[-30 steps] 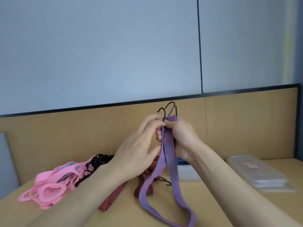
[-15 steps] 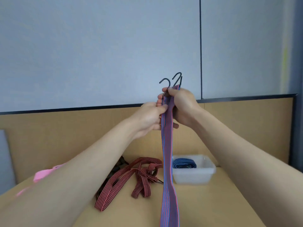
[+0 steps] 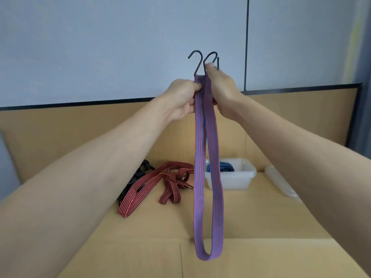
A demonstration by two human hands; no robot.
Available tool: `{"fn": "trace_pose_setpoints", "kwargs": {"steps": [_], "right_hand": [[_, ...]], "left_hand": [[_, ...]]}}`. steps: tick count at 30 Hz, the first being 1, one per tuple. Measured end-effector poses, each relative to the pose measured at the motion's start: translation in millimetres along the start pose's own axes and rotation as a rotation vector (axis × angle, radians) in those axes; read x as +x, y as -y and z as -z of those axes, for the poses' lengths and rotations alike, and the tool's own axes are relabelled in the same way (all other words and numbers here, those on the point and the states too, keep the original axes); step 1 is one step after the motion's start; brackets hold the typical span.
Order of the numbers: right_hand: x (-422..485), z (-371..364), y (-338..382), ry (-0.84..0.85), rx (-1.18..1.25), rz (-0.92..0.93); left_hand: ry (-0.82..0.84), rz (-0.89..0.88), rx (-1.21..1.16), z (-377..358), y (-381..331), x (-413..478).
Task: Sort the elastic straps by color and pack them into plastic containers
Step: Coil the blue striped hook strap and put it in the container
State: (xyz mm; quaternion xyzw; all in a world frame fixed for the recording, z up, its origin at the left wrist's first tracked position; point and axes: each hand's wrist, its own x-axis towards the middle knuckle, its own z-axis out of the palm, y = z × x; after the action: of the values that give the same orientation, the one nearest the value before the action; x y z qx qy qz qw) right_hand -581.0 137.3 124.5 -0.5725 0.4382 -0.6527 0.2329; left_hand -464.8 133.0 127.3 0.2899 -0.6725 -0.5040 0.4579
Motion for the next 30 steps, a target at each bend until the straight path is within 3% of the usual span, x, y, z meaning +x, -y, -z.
{"fn": "trace_pose_setpoints", "kwargs": {"steps": [8,15,19,23,30], "right_hand": [[-17.6,1.2,-31.7,0.146,-0.133,0.114],[-26.8,-5.2,-51.2,0.168,0.148,0.022],[-32.3,-6.6,-66.5,0.073,0.114,0.005],[-39.7,-2.3,-85.9,-0.084,-0.031,0.109],[-58.2,-3.0,-118.5,-0.108,-0.062,0.148]], "left_hand": [[-0.017,0.053,-0.177,-8.5,12.4,-2.0],[0.154,0.057,-0.332,-3.8,40.6,-8.2],[0.113,0.08,-0.285,3.0,63.4,-10.5],[0.083,0.083,-0.236,10.2,90.7,-18.7],[0.116,0.109,-0.216,12.5,134.8,-29.3]]}}
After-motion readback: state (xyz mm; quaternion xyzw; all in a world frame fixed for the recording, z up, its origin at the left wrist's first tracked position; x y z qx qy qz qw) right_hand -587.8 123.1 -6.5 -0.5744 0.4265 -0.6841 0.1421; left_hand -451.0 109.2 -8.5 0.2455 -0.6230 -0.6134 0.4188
